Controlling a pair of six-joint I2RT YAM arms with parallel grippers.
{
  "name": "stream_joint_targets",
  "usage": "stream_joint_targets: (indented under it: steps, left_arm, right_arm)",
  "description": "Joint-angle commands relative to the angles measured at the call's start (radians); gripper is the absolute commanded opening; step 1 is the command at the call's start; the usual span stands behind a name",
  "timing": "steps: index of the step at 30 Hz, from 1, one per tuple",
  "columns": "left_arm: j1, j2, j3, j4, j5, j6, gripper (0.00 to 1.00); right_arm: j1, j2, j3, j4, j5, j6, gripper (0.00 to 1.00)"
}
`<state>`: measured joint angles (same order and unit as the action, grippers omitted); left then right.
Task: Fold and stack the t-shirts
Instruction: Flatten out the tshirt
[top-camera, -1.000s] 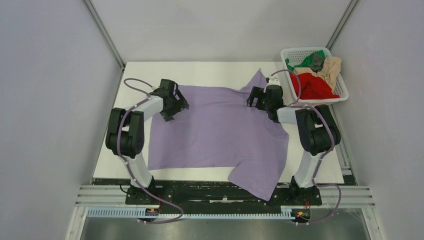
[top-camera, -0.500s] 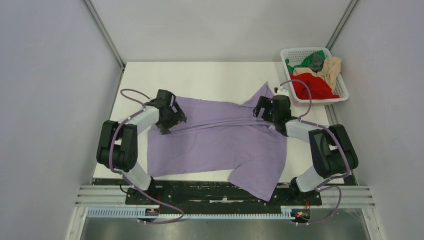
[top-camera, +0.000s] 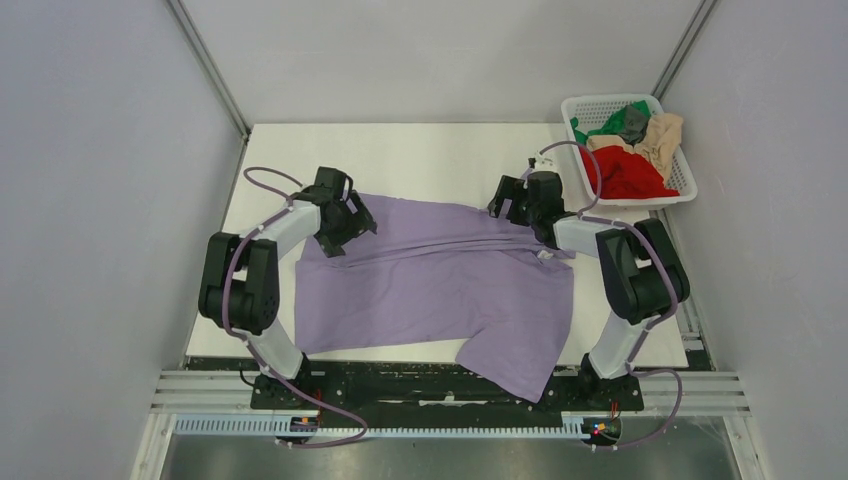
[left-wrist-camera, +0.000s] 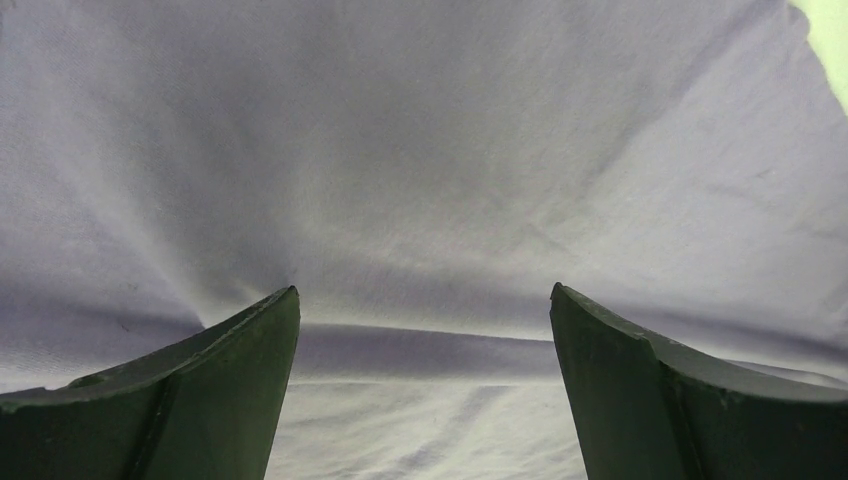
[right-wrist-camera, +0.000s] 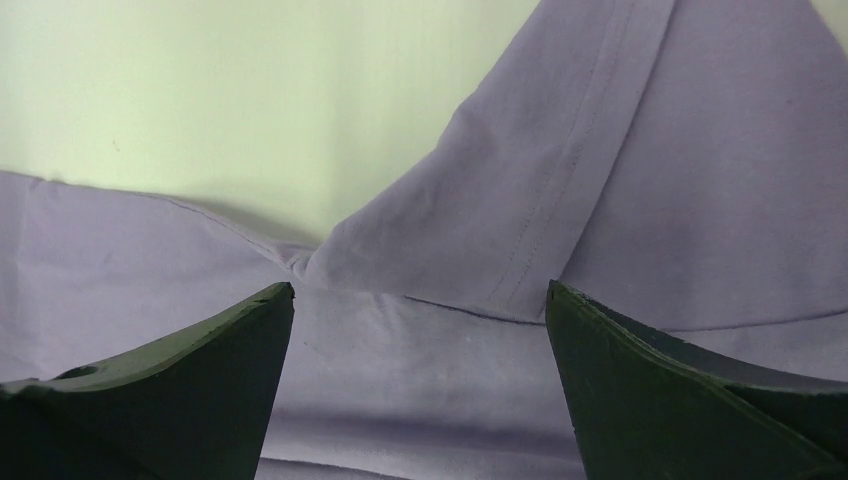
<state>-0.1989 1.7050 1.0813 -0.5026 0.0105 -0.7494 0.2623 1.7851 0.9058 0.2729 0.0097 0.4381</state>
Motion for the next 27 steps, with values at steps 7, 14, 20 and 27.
stream_joint_targets:
  steps: [7,14,20,27]
  left_arm:
    - [-0.005,0.028,-0.014,-0.006,-0.007,0.032,1.00]
    - [-0.005,0.063,0.009,-0.005,-0.002,0.041,1.00]
    - [-0.005,0.077,0.027,-0.017,-0.007,0.039,1.00]
    - [-0.005,0.051,0.052,-0.049,-0.047,0.052,1.00]
  right_arm:
    - [0.011,0.093,0.036,0.070,-0.034,0.026,0.98]
    - [0.036,0.249,0.205,0.342,-0.070,0.086,0.98]
    - [0.078,0.552,0.632,0.513,-0.136,0.188,0.98]
    - [0.083,0.686,0.939,0.467,-0.148,0.207,0.98]
